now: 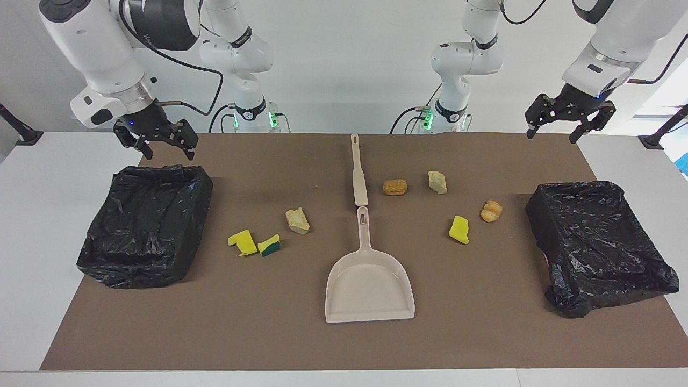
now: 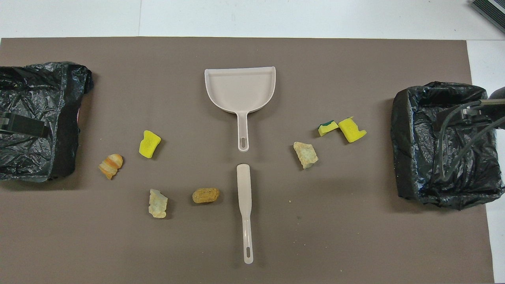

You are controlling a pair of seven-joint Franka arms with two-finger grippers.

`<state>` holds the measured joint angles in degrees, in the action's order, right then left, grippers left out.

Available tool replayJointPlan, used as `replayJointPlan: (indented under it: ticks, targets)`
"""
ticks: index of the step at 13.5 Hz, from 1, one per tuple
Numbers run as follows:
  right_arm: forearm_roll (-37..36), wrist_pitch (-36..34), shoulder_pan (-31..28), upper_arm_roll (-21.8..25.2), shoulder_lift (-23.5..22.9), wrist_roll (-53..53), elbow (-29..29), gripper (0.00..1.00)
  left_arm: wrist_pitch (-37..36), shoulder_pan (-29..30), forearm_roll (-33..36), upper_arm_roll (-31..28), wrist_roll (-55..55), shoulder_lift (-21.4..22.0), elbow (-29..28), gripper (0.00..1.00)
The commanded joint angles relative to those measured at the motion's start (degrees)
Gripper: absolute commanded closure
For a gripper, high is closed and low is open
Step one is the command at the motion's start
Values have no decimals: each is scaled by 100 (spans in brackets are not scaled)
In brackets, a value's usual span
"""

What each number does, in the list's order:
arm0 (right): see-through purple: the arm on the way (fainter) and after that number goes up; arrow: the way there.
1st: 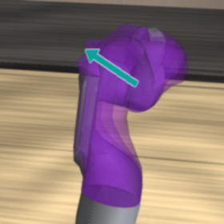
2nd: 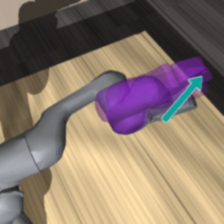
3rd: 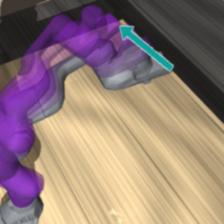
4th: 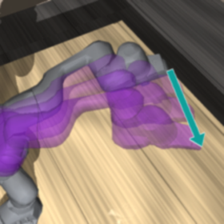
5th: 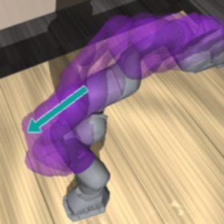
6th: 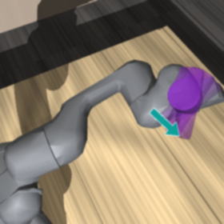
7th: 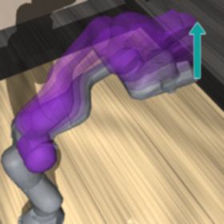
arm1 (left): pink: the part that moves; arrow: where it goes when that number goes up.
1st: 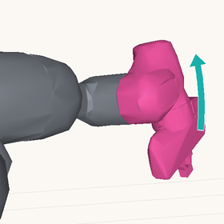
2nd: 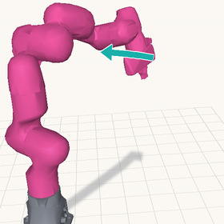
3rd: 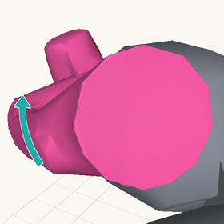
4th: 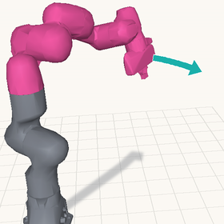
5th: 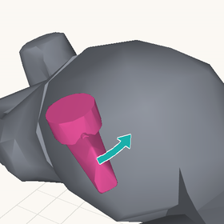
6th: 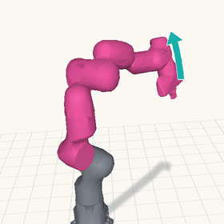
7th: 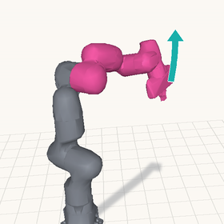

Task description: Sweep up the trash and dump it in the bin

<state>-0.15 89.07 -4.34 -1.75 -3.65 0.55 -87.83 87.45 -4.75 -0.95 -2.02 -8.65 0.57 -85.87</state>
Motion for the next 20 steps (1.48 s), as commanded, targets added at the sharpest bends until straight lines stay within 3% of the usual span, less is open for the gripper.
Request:
replayJointPlan:
  ticks: [1,3,12,15,20]
  targets:
    - [137,14,-67,-36,197,-98,-251,0,332,192,60,53,403,-12,-18,0]
    - [129,111,-58,-45,180,-47,-235,0,343,193,-19,53,802,-48,18,0]
    - [24,49,-49,-72,198,-20,-261,0,238,105,-37,62,759,40,-53,0]
    - [50,189,-23,-89,461,-37,-699,0,185,193,-37,53,768,40,-44,0]
    - [23,146,178,-212,347,-46,-534,0,141,132,-37,62,812,66,-105,0]
